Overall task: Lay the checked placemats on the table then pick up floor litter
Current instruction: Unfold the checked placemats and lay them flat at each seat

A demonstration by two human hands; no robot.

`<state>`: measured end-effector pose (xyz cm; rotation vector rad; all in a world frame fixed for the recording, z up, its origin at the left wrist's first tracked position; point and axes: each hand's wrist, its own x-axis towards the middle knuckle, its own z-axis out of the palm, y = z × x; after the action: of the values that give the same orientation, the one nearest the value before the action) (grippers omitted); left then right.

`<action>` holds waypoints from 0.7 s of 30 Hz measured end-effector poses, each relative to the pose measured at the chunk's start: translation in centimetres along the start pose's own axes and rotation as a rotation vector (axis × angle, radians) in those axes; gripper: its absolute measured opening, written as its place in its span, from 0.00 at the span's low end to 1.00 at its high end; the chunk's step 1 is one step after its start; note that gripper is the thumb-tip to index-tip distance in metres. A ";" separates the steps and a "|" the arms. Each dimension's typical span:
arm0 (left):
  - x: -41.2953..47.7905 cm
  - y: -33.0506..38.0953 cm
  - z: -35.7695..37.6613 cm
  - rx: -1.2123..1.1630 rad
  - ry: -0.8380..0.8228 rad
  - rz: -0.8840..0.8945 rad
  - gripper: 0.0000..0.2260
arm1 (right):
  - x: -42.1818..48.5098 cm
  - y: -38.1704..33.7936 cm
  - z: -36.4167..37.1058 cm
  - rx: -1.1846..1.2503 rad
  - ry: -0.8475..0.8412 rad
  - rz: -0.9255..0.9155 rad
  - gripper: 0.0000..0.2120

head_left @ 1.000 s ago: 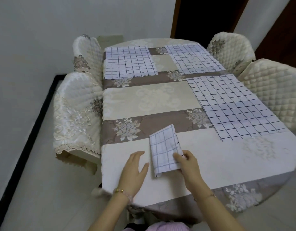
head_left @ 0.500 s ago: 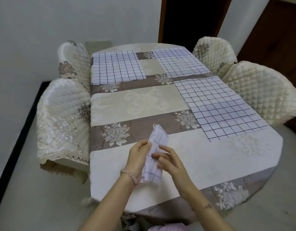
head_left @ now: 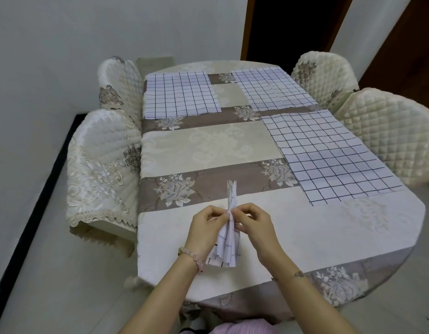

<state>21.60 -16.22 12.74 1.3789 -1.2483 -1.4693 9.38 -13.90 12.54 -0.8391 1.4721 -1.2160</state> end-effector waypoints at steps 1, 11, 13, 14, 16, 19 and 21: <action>0.0 -0.1 -0.1 -0.007 0.008 -0.004 0.04 | 0.0 0.0 -0.1 0.008 -0.004 0.008 0.05; 1.4 -1.1 -4.7 -0.126 0.184 -0.098 0.05 | 0.7 0.3 -4.0 0.130 0.040 0.102 0.06; 2.5 -2.0 -6.3 -0.110 0.238 -0.121 0.07 | 0.9 1.0 -5.1 0.101 0.041 0.151 0.06; 3.1 -2.6 -6.9 -0.096 0.259 -0.138 0.07 | 1.1 1.5 -5.5 0.086 0.045 0.183 0.06; 3.9 -3.8 -7.5 -0.028 0.292 -0.160 0.03 | 1.4 2.8 -6.1 0.043 0.059 0.256 0.06; 3.7 -5.2 -7.1 0.379 0.312 -0.057 0.14 | 1.8 5.0 -6.5 -0.046 0.121 0.324 0.07; 2.5 -6.0 -6.0 0.663 0.208 0.140 0.17 | 2.1 6.0 -6.8 -0.069 0.151 0.353 0.07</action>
<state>27.78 -18.11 6.65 1.7608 -1.7349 -0.8090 2.77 -12.51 6.10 -0.5103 1.7087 -0.9831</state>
